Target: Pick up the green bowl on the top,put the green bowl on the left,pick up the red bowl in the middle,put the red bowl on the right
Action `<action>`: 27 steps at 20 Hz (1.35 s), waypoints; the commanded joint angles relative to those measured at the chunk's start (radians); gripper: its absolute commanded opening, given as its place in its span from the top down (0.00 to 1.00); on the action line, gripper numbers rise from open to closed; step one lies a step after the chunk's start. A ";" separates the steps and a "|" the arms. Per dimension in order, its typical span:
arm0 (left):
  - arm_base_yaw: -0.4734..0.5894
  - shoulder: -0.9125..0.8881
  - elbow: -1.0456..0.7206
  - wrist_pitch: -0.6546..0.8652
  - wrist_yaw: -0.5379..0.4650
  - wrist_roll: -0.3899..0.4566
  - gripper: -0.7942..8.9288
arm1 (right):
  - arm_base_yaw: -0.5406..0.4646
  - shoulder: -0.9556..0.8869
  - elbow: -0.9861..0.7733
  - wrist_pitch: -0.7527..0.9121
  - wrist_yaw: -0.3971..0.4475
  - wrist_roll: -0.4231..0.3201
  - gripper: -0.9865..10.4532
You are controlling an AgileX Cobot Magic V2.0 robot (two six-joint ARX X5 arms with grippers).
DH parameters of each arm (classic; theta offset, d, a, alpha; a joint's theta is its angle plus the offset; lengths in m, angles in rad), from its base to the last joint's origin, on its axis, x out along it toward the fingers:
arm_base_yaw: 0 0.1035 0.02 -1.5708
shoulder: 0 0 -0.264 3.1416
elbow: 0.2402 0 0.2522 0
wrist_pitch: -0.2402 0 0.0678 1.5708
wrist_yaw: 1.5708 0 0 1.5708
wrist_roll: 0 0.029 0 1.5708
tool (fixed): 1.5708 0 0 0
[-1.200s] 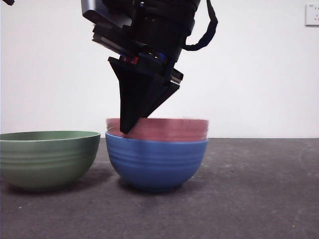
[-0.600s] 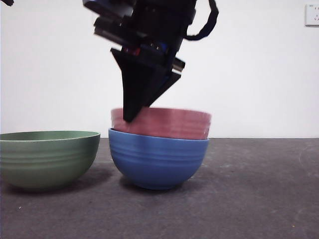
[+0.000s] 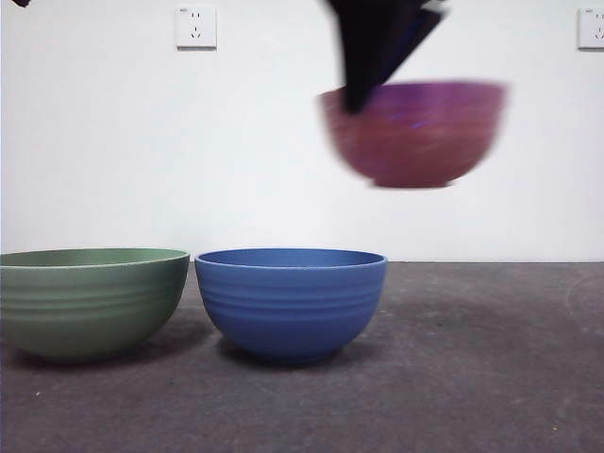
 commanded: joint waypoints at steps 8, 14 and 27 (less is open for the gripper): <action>0.001 0.000 -0.003 0.017 -0.001 -0.003 0.50 | -0.187 -0.139 -0.299 0.129 -0.061 0.181 0.93; 0.001 0.000 -0.003 0.016 -0.001 -0.003 0.50 | -0.188 -0.036 -0.362 0.317 -0.103 0.177 0.93; 0.001 0.000 -0.003 0.016 -0.002 -0.003 0.50 | -0.188 0.029 -0.362 0.346 -0.141 0.182 0.69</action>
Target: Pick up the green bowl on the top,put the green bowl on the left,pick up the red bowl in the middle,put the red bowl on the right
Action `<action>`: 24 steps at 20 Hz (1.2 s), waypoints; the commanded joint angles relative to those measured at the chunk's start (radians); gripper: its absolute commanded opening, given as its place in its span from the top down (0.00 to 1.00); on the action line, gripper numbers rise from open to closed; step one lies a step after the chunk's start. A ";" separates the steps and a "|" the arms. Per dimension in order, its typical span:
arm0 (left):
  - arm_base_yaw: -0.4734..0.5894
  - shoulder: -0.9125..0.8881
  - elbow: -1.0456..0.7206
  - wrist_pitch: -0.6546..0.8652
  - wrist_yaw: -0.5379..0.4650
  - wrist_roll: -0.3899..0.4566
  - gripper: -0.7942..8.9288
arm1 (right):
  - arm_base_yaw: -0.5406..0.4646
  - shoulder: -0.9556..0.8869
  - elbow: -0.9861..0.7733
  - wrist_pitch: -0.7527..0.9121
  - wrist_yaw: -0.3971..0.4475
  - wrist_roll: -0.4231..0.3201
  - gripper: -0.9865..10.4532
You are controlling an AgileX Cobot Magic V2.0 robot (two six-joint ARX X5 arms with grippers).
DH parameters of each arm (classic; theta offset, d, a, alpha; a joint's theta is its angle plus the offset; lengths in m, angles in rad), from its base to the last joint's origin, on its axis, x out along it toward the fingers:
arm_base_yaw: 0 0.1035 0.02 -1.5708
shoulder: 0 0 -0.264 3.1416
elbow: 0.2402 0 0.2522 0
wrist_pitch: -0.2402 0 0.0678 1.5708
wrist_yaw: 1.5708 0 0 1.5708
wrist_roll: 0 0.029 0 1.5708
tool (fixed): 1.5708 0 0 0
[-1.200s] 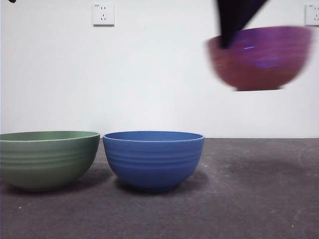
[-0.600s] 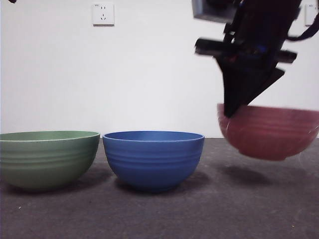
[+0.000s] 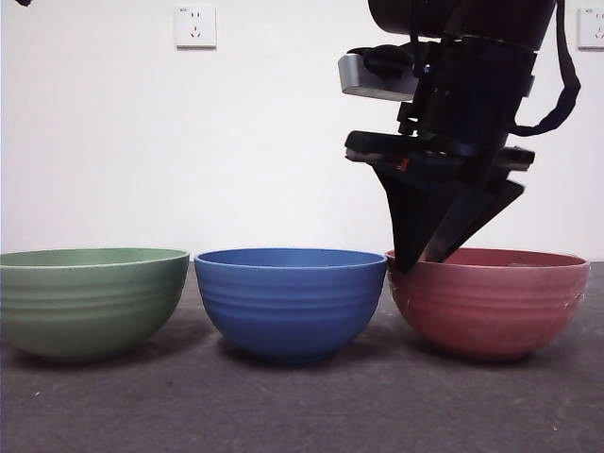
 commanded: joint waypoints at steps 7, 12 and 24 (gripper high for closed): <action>0.001 -0.002 -0.003 0.064 -0.023 0.032 0.53 | -0.018 -0.371 -0.005 0.103 0.060 -0.043 0.79; 0.001 -0.003 -0.007 0.067 -0.109 0.076 0.93 | -0.152 -0.618 -0.079 0.183 0.064 -0.064 0.92; 0.001 -0.286 -0.352 0.305 -0.025 0.069 0.92 | -0.234 -0.966 -0.431 0.355 0.057 0.005 0.91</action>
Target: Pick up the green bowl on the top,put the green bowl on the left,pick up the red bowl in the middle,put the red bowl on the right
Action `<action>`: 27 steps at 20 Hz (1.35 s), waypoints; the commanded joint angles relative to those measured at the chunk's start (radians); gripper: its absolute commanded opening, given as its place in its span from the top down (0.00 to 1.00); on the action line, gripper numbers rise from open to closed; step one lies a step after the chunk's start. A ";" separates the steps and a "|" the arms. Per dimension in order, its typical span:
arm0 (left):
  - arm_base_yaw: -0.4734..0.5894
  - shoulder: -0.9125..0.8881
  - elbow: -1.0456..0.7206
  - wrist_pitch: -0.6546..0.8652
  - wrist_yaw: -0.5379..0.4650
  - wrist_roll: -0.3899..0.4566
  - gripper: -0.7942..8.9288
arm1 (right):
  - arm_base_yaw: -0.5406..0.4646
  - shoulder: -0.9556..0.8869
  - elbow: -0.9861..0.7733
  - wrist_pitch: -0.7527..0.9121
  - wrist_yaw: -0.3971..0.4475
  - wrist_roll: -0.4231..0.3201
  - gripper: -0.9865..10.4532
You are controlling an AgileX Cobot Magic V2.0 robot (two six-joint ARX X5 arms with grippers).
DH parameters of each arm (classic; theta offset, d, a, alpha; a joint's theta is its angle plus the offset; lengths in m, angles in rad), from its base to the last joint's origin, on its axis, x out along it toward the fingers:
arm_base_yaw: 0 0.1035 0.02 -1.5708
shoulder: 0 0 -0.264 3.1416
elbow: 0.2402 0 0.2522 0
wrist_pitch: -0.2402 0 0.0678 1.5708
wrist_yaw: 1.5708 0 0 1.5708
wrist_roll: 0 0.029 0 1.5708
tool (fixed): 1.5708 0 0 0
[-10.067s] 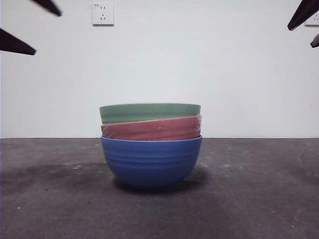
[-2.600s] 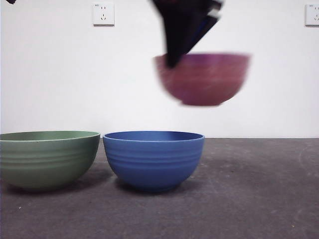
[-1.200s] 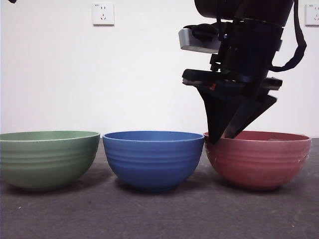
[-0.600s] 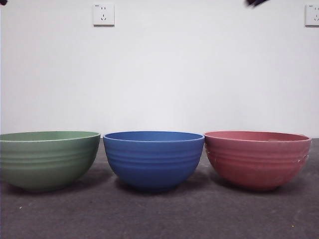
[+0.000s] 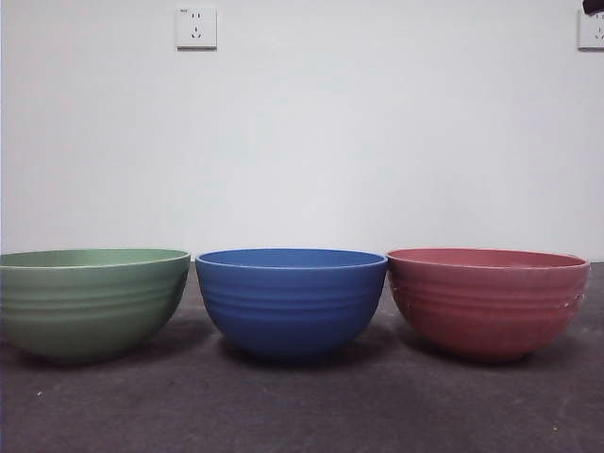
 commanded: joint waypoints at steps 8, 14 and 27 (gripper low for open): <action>0.001 0.003 -0.005 -0.108 0.000 0.005 0.92 | -0.003 0.000 -0.008 -0.010 0.003 0.029 0.91; -0.003 -0.003 -0.005 -0.114 -0.001 0.005 0.92 | -0.003 0.000 -0.008 -0.010 0.003 0.029 0.91; 0.168 -0.460 -0.514 0.296 -0.080 0.149 0.92 | -0.003 0.000 -0.008 -0.016 0.003 0.029 0.91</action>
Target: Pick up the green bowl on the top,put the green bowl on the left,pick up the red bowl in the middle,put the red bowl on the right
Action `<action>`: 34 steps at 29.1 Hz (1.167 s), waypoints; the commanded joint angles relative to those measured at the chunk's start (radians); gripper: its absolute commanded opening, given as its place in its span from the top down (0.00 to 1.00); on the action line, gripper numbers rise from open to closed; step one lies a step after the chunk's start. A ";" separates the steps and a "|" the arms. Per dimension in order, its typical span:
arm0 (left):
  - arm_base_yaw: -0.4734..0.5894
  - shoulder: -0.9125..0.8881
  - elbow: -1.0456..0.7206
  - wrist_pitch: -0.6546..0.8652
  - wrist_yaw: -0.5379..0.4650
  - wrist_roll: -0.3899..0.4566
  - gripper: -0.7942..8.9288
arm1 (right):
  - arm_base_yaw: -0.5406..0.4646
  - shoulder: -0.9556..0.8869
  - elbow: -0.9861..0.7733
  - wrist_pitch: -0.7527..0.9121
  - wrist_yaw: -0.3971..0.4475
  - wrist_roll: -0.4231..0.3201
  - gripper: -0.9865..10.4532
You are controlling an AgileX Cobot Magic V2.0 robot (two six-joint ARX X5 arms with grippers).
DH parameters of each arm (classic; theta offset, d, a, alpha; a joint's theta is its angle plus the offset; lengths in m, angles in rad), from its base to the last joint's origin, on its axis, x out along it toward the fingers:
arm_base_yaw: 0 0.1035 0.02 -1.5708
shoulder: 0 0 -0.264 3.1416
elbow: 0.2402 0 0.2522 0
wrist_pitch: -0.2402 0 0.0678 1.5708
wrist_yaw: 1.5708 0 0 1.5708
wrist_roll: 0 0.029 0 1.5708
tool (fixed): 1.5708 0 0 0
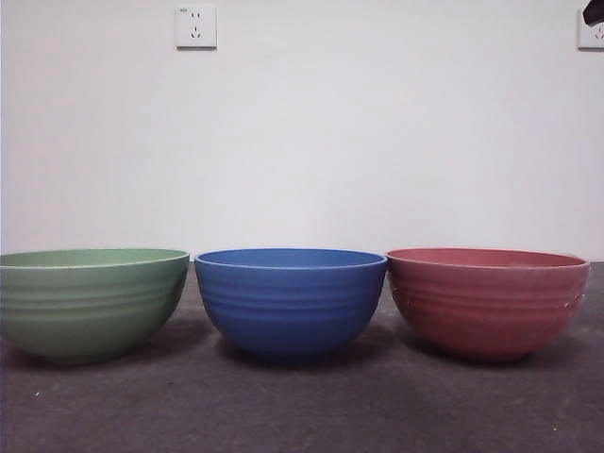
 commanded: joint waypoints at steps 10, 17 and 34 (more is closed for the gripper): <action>0.013 -0.075 -0.195 0.006 -0.004 -0.047 0.92 | 0.000 -0.002 -0.008 -0.008 0.003 0.010 0.91; 0.013 -0.074 -0.195 0.013 0.001 -0.047 0.92 | 0.000 -0.002 -0.008 -0.009 0.003 0.010 0.91; 0.013 -0.074 -0.195 0.013 0.001 -0.048 0.92 | 0.000 -0.002 -0.008 -0.009 0.003 0.010 0.91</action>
